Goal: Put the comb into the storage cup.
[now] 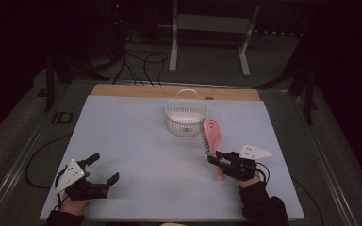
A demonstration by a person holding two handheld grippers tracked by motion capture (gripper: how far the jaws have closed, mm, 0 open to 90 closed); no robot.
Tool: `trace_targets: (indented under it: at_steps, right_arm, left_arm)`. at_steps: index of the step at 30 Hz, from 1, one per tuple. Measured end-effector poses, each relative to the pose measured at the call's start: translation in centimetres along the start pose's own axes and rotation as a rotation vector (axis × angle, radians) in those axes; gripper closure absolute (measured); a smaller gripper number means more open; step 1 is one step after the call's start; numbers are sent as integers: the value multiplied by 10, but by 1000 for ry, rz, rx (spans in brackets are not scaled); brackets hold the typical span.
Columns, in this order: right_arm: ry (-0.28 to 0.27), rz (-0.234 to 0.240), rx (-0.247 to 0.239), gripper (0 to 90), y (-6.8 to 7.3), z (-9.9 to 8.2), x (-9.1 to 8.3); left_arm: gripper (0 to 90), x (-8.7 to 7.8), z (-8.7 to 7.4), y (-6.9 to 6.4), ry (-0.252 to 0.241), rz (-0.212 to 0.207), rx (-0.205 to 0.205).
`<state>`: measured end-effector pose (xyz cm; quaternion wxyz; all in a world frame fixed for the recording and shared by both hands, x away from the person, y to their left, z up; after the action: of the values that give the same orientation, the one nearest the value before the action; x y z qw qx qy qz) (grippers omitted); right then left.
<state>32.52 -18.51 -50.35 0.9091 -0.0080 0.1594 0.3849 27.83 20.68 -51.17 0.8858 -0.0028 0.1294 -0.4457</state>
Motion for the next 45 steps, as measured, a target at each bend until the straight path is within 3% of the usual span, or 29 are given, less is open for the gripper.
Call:
trace_targets:
  at_steps: [4,15,31,45]
  right_arm:
    - [-5,-7,-1,705,0,1,0]
    - [-3,-21,-6,705,-1,3,1]
    - [0,-38,12,705,-3,3,0]
    - [4,-47,12,705,-3,3,3]
  left_arm:
    - [0,3,9,-4,3,-24,-23]
    - [0,16,46,-16,43,-84,-16]
    - [0,37,90,-24,91,-119,-44]
    - [0,58,127,-43,110,-174,-28]
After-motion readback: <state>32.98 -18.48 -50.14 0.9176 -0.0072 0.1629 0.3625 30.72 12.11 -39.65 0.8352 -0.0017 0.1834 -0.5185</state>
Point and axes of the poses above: each handheld gripper's, and its own axes: x roughly forward along the jaws, z roughly out of its top, y roughly to its left, the point moved 7 cm from there along x, roughly forward along the jaws, and after that the axes turned 13 degrees about -z, right-handed, at the moved point
